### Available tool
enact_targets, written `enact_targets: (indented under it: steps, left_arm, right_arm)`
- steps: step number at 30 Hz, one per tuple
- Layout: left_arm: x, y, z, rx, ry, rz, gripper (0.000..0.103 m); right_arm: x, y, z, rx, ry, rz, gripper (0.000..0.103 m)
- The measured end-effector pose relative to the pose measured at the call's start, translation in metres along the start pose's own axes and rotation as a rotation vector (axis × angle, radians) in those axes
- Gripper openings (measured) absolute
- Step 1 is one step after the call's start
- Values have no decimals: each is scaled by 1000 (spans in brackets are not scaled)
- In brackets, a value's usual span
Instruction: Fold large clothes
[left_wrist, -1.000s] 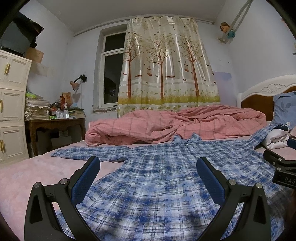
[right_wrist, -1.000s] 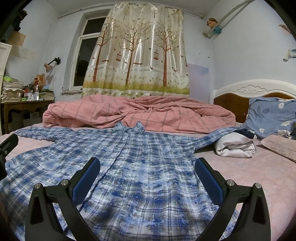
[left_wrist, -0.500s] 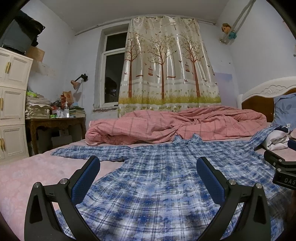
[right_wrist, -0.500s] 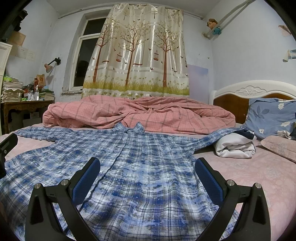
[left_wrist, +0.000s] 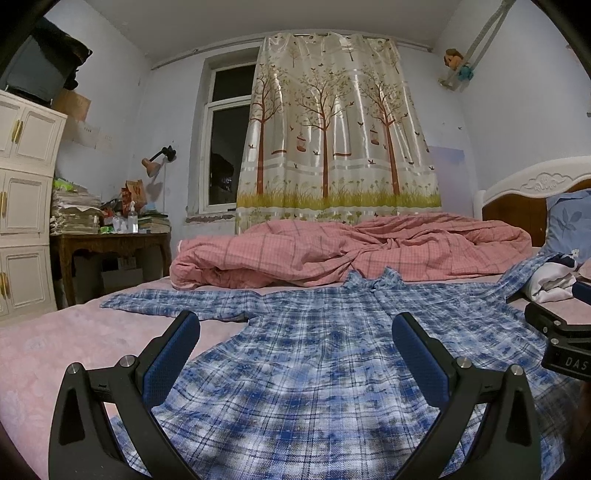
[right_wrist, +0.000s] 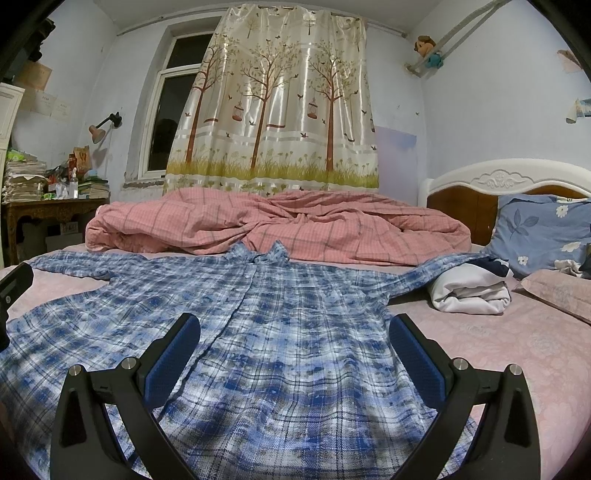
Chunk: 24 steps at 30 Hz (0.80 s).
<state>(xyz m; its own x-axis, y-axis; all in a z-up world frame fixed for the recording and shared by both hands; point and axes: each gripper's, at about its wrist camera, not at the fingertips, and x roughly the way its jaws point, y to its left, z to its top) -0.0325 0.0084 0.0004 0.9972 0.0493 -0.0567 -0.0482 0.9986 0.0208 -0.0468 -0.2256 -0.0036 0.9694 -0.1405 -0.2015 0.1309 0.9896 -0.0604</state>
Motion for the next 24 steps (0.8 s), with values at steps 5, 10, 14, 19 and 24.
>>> enact_targets:
  steps: [5, 10, 14, 19, 24]
  left_arm:
    - [0, 6, 3, -32, 8, -61, 103]
    - [-18, 11, 9, -61, -44, -59, 103]
    - [-48, 4, 10, -2, -69, -50, 103]
    - [-85, 8, -7, -15, -17, -89, 103]
    - [-96, 10, -45, 111, 133, -98, 102]
  right_arm:
    - [1, -4, 1, -7, -8, 56, 103]
    - [-3, -4, 1, 4, 8, 91, 103]
    - [-32, 1, 1, -18, -22, 116, 103]
    - [-85, 6, -12, -42, -29, 151, 103]
    - [-109, 10, -50, -125, 90, 224, 103]
